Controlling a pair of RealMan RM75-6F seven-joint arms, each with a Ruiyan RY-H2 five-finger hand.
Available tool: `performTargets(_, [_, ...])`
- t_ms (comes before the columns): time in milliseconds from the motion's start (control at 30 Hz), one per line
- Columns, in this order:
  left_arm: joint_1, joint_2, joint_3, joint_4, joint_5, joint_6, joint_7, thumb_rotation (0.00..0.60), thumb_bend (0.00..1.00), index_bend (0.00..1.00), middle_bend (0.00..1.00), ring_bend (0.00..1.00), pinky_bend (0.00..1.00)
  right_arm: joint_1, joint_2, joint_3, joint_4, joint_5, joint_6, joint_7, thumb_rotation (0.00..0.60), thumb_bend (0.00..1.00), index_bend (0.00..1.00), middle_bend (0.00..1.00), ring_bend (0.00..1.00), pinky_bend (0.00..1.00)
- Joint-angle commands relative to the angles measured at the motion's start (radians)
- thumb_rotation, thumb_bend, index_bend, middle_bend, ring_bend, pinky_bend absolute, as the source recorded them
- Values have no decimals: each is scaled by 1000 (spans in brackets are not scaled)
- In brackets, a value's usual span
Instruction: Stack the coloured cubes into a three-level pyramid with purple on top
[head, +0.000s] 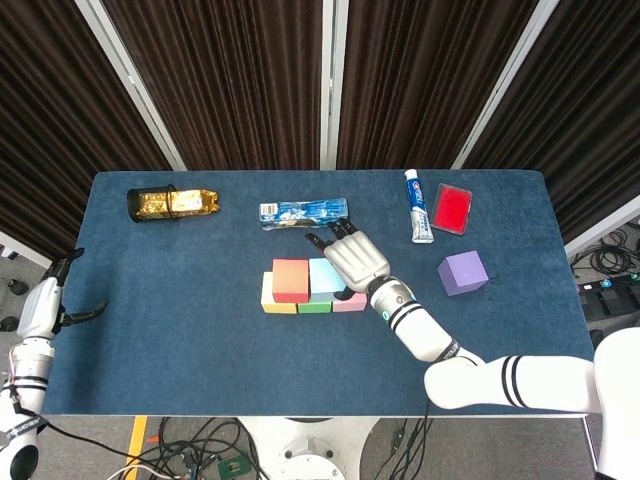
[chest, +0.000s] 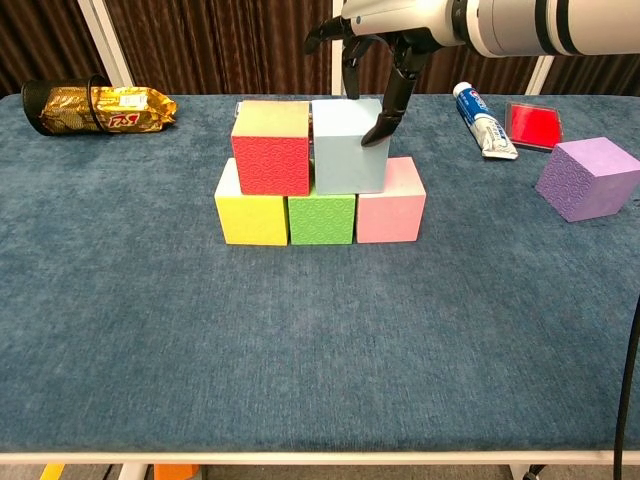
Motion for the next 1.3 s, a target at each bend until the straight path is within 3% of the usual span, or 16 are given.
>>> performTargets(33, [0,0,0,-1,0,1,0,600,225,95,89,1,91,-2,0,1,-3,-1,7,-2,600,91,0,416,16,0])
performTargets(1300, [5,-2,6,5,7,0,-15,600,225,95,89,1,91,-11,-21,4,-21,9,48,-30,600,101,0,461,18,0])
